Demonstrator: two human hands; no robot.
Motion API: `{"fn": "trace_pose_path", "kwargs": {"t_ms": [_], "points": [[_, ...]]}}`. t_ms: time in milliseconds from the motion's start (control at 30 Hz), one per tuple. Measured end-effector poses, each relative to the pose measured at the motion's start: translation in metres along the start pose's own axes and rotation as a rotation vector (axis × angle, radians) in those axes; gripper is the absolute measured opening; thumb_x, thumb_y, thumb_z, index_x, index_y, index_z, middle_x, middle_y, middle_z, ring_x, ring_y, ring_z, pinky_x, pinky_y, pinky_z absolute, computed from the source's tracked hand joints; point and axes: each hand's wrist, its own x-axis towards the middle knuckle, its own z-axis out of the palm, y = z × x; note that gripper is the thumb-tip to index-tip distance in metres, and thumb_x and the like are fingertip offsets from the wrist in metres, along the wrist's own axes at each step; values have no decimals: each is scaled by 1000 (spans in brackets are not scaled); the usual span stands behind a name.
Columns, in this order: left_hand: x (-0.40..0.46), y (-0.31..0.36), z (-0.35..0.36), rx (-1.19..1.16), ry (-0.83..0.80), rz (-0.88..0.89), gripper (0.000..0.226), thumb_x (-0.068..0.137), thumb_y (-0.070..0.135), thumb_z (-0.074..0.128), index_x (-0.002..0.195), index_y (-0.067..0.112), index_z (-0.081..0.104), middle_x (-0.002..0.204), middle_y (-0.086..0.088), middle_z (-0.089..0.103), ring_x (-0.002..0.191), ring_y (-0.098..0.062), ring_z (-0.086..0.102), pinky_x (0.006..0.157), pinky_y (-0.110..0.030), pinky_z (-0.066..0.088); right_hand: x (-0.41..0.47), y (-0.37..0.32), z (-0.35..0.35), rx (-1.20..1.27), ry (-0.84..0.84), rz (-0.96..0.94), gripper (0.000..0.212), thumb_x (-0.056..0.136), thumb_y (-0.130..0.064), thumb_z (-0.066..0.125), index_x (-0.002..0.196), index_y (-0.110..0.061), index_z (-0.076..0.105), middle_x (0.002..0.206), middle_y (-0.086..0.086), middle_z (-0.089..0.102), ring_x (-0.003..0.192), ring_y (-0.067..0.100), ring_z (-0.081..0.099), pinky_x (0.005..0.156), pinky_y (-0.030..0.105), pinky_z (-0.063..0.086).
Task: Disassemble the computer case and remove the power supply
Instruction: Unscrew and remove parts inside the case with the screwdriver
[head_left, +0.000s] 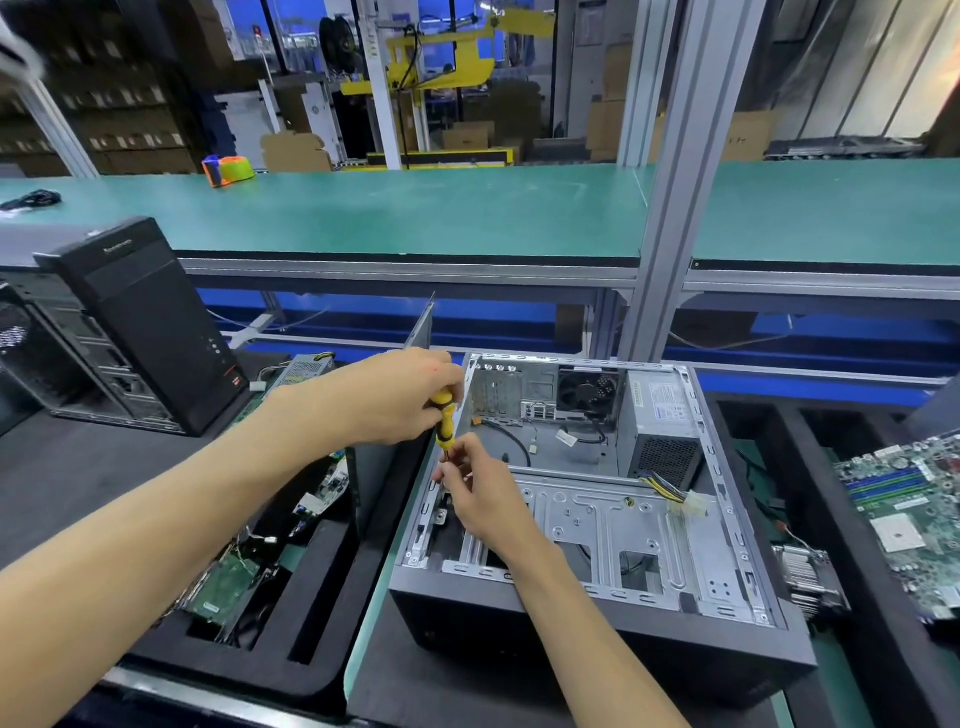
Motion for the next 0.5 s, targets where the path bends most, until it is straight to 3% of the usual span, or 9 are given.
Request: {"fn": "trace_pose_path", "kwargs": {"t_ms": [67, 167, 267, 333, 400, 500], "points": [[3, 2, -1, 112, 11, -42, 15, 97, 37, 58, 97, 22, 56, 97, 4, 58, 91, -18, 56, 83, -37, 50, -1, -2, -1, 2, 1, -5, 13, 104, -30, 48, 95, -39, 44, 88, -15, 69, 68, 9, 62, 63, 30, 54], [9, 4, 3, 363, 87, -102, 45, 98, 61, 41, 78, 20, 46, 69, 5, 48, 66, -19, 53, 59, -32, 41, -1, -3, -1, 3, 13, -5, 20, 103, -27, 48, 90, -42, 47, 87, -14, 69, 71, 12, 64, 68, 34, 55], [13, 9, 13, 478, 208, -158, 62, 99, 66, 28, 60, 18, 39, 54, 5, 41, 46, -14, 39, 48, -27, 25, -2, -3, -1, 23, 52, -36, 18, 100, -27, 53, 89, -41, 54, 82, -10, 63, 69, 11, 59, 64, 20, 49], [13, 12, 19, 460, 242, -216, 67, 99, 66, 23, 56, 18, 38, 50, 4, 40, 43, -15, 39, 46, -25, 26, -2, -3, -1, 30, 69, -58, 14, 100, -27, 57, 93, -39, 59, 87, -12, 59, 74, 7, 57, 67, 14, 46], [9, 11, 21, 434, 250, -257, 65, 98, 69, 22, 65, 18, 47, 57, 4, 47, 48, -16, 44, 48, -27, 31, -2, -3, -1, 35, 67, -71, 14, 100, -26, 58, 95, -37, 62, 93, -13, 57, 81, 4, 57, 72, 11, 45], [1, 9, 17, 213, 192, -99, 38, 98, 59, 42, 110, 25, 52, 103, 7, 53, 70, -14, 53, 58, -32, 43, -1, -3, -2, 16, 71, -86, 14, 101, -24, 58, 95, -35, 64, 93, -13, 57, 79, 1, 55, 71, 8, 40]]}}
